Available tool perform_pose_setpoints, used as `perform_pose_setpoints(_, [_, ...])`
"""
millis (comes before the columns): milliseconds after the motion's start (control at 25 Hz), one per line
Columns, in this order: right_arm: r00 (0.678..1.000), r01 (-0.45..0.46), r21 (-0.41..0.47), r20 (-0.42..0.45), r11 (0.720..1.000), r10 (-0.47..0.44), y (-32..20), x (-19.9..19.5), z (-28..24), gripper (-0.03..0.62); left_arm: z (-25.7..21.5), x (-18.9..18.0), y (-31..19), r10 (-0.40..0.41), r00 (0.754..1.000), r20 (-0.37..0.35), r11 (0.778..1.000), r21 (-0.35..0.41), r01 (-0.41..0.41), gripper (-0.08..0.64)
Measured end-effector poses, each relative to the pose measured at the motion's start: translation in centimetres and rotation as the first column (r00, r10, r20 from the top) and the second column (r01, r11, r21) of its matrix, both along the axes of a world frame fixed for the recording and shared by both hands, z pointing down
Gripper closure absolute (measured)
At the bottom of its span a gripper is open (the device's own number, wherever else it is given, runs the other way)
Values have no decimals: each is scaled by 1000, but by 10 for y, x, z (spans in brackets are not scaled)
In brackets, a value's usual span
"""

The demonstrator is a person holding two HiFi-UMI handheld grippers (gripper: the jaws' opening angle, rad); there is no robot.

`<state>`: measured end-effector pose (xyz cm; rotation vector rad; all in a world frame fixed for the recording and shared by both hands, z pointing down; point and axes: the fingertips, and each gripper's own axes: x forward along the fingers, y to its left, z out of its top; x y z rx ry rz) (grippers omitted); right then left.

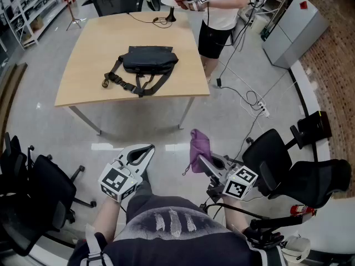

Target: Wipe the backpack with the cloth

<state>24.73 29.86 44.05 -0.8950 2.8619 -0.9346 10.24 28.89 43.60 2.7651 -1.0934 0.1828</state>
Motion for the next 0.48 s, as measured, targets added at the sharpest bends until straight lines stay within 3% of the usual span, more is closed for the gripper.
perform_pose_setpoints(120, [997, 30, 116, -74, 993, -22, -44, -51, -14, 563, -24, -48, -47, 6, 1000, -7, 997, 83, -6, 552])
perform_pose_setpoints(240, [994, 32, 175, -105, 984, -14, -88, -97, -22, 563, -44, -86, -91, 45, 999, 4, 988, 146, -45, 552])
perform_pose_setpoints(480, [994, 41, 251, -104, 967, -15, -147, -159, -45, 563, -70, -140, -158, 29, 997, -74, 989, 149, -18, 552])
